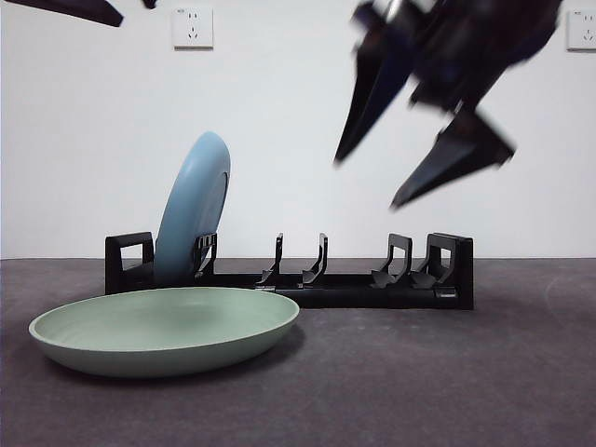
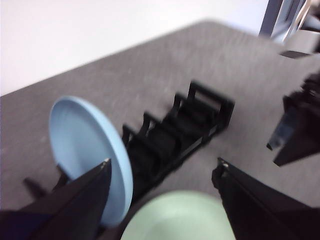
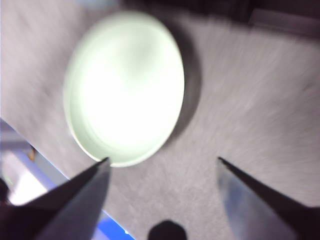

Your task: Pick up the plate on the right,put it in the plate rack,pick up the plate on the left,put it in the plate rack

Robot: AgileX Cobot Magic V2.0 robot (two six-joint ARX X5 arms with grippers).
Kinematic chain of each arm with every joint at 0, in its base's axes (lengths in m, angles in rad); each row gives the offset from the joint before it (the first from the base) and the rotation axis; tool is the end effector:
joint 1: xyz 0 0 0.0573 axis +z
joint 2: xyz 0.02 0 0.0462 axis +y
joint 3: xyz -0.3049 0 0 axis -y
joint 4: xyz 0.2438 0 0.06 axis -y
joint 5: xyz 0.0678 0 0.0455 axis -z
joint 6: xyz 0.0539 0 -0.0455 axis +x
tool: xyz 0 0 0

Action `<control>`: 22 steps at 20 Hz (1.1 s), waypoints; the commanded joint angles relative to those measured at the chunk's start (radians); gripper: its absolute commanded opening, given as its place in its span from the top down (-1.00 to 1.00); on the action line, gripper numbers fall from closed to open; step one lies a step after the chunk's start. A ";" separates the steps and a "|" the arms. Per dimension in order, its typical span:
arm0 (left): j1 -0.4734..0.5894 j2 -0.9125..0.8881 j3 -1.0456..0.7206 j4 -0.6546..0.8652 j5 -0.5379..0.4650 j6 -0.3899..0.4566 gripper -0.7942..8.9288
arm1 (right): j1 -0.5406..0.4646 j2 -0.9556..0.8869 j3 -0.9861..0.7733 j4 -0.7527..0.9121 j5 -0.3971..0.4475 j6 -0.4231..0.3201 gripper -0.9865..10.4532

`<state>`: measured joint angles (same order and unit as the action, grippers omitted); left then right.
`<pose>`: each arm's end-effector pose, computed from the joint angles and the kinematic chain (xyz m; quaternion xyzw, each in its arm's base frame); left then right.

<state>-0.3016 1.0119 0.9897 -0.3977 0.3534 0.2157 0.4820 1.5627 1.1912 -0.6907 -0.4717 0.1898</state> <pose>0.1964 -0.0806 0.3683 0.0943 0.1733 -0.3352 0.9213 0.2747 0.1714 0.2746 0.0700 0.5417 0.3460 0.7629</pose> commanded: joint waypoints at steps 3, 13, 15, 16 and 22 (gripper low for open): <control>-0.153 -0.029 -0.001 -0.211 -0.315 0.293 0.13 | 0.066 0.153 0.000 0.083 -0.002 -0.009 0.34; -0.349 -0.029 -0.001 -0.260 -0.484 0.308 0.13 | 0.111 0.318 0.000 0.241 -0.001 0.050 0.34; -0.364 -0.029 -0.001 -0.260 -0.487 0.308 0.13 | 0.112 0.329 0.000 0.260 -0.001 0.064 0.34; -0.371 -0.029 -0.001 -0.260 -0.492 0.308 0.13 | 0.113 0.339 0.000 0.272 -0.002 0.072 0.36; -0.382 -0.029 -0.001 -0.262 -0.537 0.308 0.13 | 0.116 0.364 0.000 0.294 0.000 0.092 0.72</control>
<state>-0.6800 0.9836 0.9894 -0.6647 -0.1814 0.5167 0.5926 1.9160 1.1919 -0.4034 -0.4717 0.2684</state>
